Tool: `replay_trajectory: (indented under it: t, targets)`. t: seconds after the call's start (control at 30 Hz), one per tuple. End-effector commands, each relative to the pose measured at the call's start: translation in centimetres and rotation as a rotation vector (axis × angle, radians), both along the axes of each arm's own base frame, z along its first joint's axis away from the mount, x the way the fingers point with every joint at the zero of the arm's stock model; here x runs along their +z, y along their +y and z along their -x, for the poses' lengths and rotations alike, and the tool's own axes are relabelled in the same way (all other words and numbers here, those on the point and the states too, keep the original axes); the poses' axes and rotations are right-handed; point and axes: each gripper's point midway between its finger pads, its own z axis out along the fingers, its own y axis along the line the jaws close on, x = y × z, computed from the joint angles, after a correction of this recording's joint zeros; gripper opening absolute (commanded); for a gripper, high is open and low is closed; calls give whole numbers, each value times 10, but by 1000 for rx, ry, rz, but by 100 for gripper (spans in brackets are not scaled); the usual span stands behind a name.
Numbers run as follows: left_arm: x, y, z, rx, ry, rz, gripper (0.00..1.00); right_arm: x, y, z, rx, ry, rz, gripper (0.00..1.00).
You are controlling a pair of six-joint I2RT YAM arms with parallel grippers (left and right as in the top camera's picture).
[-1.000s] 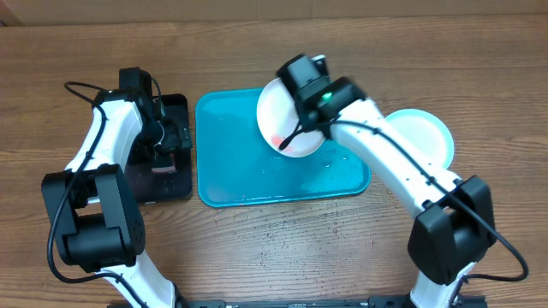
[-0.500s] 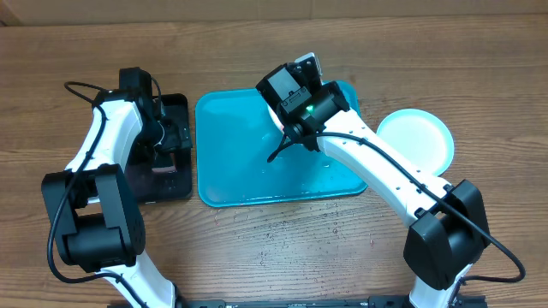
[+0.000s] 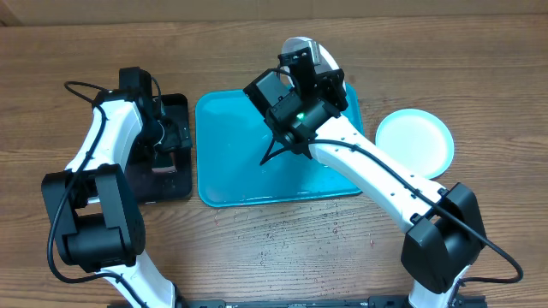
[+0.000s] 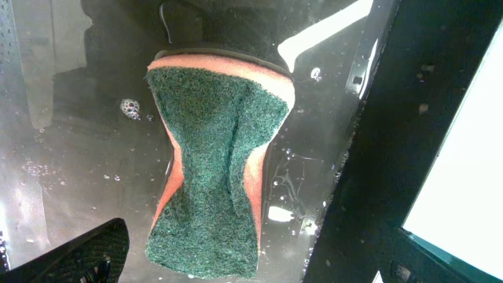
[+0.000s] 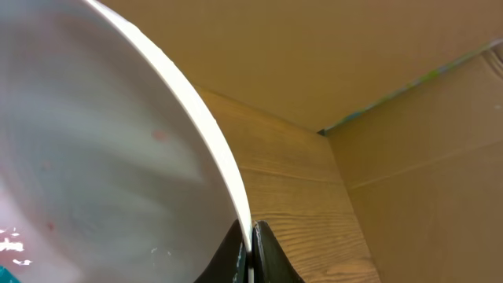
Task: Clean dirty plates on tray and stack at the side
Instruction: 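Lift the white plate off the teal tray with the right gripper, then lower the white plate onto the plate stack and release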
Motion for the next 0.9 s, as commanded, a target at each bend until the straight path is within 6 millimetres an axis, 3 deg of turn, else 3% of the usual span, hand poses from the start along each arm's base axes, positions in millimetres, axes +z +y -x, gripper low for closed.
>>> replay_trajectory:
  t: [0.0,0.37,0.5,0.6,0.87]
  targets:
    - [9,-4,-3,-13,-32,15,100,32,-2,2,-26,-97,-19,4]
    - [9,-4,-3,-13,-32,14,100,32,-4,-1,-32,-107,-39,4]
    - [9,-4,-3,-13,-31,14,100,13,-16,-16,-27,-42,-155,4]
    - [9,-4,-3,-13,-31,14,100,-11,-41,-28,-71,29,-315,4]
    - [9,-4,-3,-13,-32,14,100,-69,-150,-28,-392,189,-860,4]
